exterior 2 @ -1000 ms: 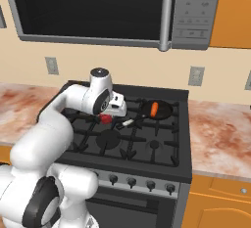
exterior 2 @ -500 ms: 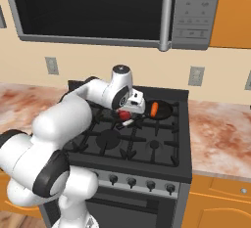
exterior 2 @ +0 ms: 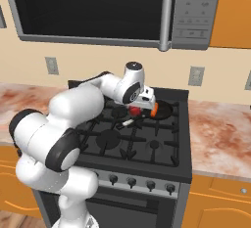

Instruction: Put the carrot and bell pepper in the pan. Then turn on the rear right burner and set the heat to medium.

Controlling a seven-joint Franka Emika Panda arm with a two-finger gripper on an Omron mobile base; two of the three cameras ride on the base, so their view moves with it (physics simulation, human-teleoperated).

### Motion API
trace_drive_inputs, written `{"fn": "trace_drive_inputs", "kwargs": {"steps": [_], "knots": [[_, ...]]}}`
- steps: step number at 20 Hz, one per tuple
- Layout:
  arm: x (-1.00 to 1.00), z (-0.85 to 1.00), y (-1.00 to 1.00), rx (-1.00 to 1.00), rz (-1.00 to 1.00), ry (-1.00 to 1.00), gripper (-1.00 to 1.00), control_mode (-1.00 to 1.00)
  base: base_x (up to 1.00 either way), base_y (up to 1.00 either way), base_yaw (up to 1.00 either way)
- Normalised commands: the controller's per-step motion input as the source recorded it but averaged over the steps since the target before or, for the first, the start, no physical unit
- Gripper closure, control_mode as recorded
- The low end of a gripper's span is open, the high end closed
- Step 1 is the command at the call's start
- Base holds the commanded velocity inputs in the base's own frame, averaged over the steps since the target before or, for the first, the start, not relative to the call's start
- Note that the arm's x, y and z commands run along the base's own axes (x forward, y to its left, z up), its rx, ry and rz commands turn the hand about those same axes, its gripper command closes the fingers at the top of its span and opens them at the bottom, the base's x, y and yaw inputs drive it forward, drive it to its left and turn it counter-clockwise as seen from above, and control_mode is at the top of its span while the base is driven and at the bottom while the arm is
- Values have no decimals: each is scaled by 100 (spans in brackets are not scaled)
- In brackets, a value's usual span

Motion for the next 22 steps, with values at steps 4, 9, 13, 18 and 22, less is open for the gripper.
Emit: {"fn": "trace_drive_inputs", "kwargs": {"steps": [4, 9, 13, 18, 22], "knots": [[33, -27, -32, 0, 0, 0, 100, -100, 0, 0, 0], [34, -22, -31, 0, 0, 0, 100, -100, 0, 0, 0], [25, 0, -20, 0, 0, 0, 100, -100, 0, 0, 0], [47, 0, -14, 0, 0, 0, 100, -100, 0, 0, 0], [49, -1, -12, 0, 0, 0, 100, -100, 0, 0, 0]]}}
